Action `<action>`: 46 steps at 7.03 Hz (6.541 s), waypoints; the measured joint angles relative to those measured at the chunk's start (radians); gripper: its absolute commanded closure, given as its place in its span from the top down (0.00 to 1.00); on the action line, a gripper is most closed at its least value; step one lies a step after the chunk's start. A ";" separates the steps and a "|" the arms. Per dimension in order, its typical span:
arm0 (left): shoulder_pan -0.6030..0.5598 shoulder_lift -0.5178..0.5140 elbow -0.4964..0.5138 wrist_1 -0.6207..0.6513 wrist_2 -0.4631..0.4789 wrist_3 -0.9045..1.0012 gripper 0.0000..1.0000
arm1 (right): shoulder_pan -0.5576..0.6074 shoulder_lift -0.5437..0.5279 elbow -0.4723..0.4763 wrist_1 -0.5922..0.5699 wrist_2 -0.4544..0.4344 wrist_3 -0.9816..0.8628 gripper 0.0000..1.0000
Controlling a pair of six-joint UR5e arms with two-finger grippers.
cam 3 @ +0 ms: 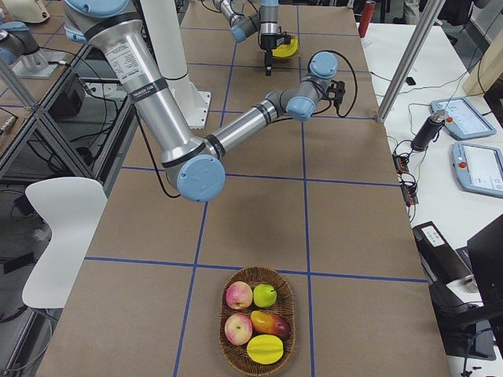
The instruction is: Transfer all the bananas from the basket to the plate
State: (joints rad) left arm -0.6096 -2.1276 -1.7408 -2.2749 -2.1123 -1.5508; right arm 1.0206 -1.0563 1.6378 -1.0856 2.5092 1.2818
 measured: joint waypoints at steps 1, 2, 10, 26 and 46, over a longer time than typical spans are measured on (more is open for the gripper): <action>0.004 -0.013 0.002 -0.079 0.002 -0.082 1.00 | -0.035 0.000 0.018 0.050 -0.017 0.065 0.00; 0.005 -0.027 0.002 -0.133 0.003 -0.139 1.00 | -0.059 0.001 0.041 0.073 -0.024 0.092 0.00; 0.068 -0.167 0.061 -0.176 0.099 -0.347 1.00 | -0.134 0.002 0.133 0.112 -0.062 0.106 0.00; 0.104 -0.180 0.133 -0.248 0.128 -0.341 0.00 | -0.128 -0.011 0.138 0.165 -0.064 0.140 1.00; -0.468 0.559 -0.053 0.138 -0.078 1.387 0.00 | 0.144 -0.325 0.087 -0.203 -0.318 -0.678 0.99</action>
State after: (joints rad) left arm -1.0773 -1.5687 -1.7940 -2.1367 -2.1903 -0.1641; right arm 1.1643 -1.3810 1.7247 -1.2890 2.1911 0.6041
